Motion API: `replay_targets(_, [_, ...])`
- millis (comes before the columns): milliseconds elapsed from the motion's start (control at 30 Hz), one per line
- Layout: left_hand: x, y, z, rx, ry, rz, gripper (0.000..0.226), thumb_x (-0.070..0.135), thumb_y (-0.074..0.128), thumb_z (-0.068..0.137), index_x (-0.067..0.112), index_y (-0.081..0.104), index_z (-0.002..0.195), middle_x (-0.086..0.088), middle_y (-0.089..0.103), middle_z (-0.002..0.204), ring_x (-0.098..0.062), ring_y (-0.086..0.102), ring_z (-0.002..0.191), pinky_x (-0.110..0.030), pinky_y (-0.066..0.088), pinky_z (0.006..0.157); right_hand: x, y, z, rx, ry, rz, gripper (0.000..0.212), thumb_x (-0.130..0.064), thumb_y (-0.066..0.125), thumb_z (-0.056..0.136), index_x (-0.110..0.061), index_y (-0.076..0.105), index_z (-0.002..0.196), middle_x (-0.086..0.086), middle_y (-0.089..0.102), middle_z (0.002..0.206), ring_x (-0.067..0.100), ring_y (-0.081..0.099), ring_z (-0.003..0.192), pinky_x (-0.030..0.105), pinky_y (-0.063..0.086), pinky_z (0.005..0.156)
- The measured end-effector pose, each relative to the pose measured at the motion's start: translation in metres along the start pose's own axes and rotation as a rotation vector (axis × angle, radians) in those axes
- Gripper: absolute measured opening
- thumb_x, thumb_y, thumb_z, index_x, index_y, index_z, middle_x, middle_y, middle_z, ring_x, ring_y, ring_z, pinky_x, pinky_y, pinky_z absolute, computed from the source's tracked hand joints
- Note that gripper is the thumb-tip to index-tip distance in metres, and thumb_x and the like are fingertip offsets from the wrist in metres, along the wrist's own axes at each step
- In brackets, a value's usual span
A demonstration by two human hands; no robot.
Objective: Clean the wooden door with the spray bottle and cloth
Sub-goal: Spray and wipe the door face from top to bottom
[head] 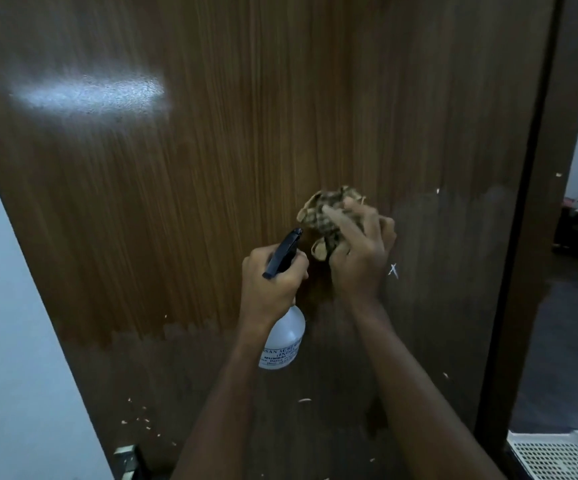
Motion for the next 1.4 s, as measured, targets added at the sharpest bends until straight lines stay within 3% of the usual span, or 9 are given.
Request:
replay_targets(167, [0.006, 0.02, 0.004, -0.007, 0.029, -0.004, 0.032, 0.004, 0.064, 0.098, -0.006, 0.062, 0.068, -0.01, 0.057, 0.049, -0.018, 0.052, 0.038, -0.035, 0.043, 0.045, 0.04, -0.022, -0.097, -0.156, 0.003, -0.052, 0.039, -0.004, 0.075, 0.084, -0.023, 0.077, 0.118, 0.004, 0.065, 0.13, 0.024, 0.048, 0.107, 0.051, 0.051, 0.079])
replay_targets(367, [0.015, 0.041, 0.014, -0.039, 0.01, 0.011, 0.03, 0.009, 0.064, 0.095, 0.002, 0.066, 0.066, -0.012, 0.067, 0.059, -0.017, 0.055, 0.041, -0.032, 0.042, 0.045, 0.031, -0.021, 0.019, 0.041, 0.122, 0.012, 0.033, -0.011, 0.05, 0.1, -0.023, 0.079, 0.113, -0.001, 0.066, 0.123, 0.017, 0.046, 0.106, 0.041, 0.051, 0.083])
replay_targets(500, [0.014, 0.055, 0.015, -0.02, -0.01, -0.013, 0.03, 0.008, 0.063, 0.094, 0.001, 0.066, 0.065, -0.011, 0.064, 0.056, -0.017, 0.054, 0.04, -0.029, 0.041, 0.043, 0.045, -0.023, -0.037, -0.008, -0.004, -0.038, 0.022, -0.01, 0.073, 0.094, -0.021, 0.079, 0.113, 0.001, 0.066, 0.13, 0.024, 0.053, 0.111, 0.037, 0.048, 0.09])
replay_targets(633, [0.015, 0.064, 0.016, -0.036, -0.006, -0.012, 0.03, 0.009, 0.066, 0.097, 0.002, 0.067, 0.068, -0.006, 0.066, 0.057, -0.012, 0.056, 0.043, -0.028, 0.043, 0.048, 0.068, -0.039, -0.111, -0.145, 0.053, -0.059, 0.046, -0.005, 0.089, 0.073, -0.022, 0.076, 0.113, 0.0, 0.064, 0.132, 0.031, 0.054, 0.111, 0.045, 0.054, 0.078])
replay_targets(733, [0.018, 0.069, 0.019, -0.034, -0.016, -0.007, 0.03, 0.007, 0.065, 0.096, -0.001, 0.065, 0.067, -0.008, 0.065, 0.056, -0.015, 0.055, 0.041, -0.03, 0.042, 0.045, 0.063, -0.04, -0.05, -0.07, 0.087, -0.023, 0.025, -0.015, 0.069, 0.089, -0.021, 0.079, 0.112, 0.001, 0.066, 0.131, 0.029, 0.053, 0.11, 0.039, 0.051, 0.083])
replay_targets(833, [0.02, 0.076, 0.02, -0.024, -0.017, -0.021, 0.031, 0.009, 0.065, 0.095, 0.001, 0.066, 0.065, -0.011, 0.066, 0.058, -0.018, 0.054, 0.04, -0.029, 0.041, 0.042, 0.062, -0.034, 0.023, 0.042, 0.123, 0.02, 0.03, -0.017, 0.053, 0.098, -0.021, 0.078, 0.113, -0.001, 0.065, 0.131, 0.025, 0.051, 0.113, 0.044, 0.051, 0.088])
replay_targets(1100, [0.025, 0.099, 0.024, -0.042, -0.046, -0.05, 0.03, 0.006, 0.063, 0.096, 0.001, 0.067, 0.067, -0.004, 0.063, 0.054, -0.017, 0.053, 0.041, -0.027, 0.041, 0.044, 0.101, -0.05, -0.054, -0.039, -0.138, -0.089, 0.029, -0.01, 0.082, 0.084, -0.016, 0.079, 0.112, 0.004, 0.067, 0.133, 0.029, 0.054, 0.122, 0.053, 0.051, 0.092])
replay_targets(1300, [0.033, 0.115, 0.031, -0.059, -0.044, -0.076, 0.029, 0.013, 0.063, 0.098, 0.003, 0.069, 0.071, -0.017, 0.069, 0.065, -0.022, 0.056, 0.042, -0.028, 0.043, 0.045, 0.107, -0.053, 0.067, 0.12, -0.019, -0.068, 0.029, 0.002, 0.068, 0.092, -0.019, 0.078, 0.11, -0.001, 0.068, 0.129, 0.024, 0.054, 0.116, 0.048, 0.052, 0.091])
replay_targets(1400, [0.035, 0.125, 0.032, -0.055, -0.062, -0.113, 0.029, 0.02, 0.063, 0.094, 0.005, 0.069, 0.069, -0.024, 0.068, 0.067, -0.028, 0.055, 0.042, -0.03, 0.044, 0.047, 0.112, -0.054, 0.041, 0.117, -0.005, -0.061, 0.025, -0.003, 0.069, 0.094, -0.019, 0.078, 0.111, -0.002, 0.067, 0.132, 0.026, 0.054, 0.121, 0.048, 0.05, 0.096])
Point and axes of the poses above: each hand's wrist, its own z-axis towards the middle knuckle, its own y-axis out of the palm, x = y × z, the point moved 4 cm from there along z, towards the middle knuckle
